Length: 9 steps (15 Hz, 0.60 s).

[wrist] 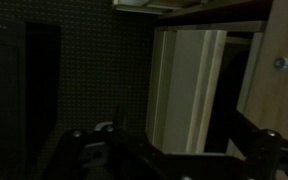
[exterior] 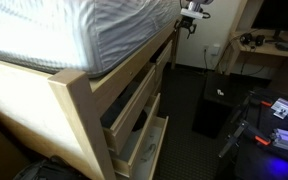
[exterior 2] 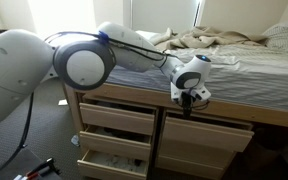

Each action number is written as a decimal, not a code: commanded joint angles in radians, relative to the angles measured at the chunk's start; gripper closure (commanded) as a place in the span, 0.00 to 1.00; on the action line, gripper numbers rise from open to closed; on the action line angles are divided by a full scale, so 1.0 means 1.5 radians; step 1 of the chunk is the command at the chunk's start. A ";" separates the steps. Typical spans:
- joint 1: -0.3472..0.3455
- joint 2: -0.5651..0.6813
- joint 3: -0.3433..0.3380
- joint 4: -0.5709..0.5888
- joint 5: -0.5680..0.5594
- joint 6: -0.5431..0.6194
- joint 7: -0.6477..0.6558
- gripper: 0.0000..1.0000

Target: Close the top drawers

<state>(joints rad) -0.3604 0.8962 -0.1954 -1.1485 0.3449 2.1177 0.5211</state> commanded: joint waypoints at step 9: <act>0.024 0.128 0.007 0.043 -0.019 0.119 0.068 0.00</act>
<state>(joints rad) -0.3388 1.1085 -0.2041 -1.0197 0.2896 2.1243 0.6533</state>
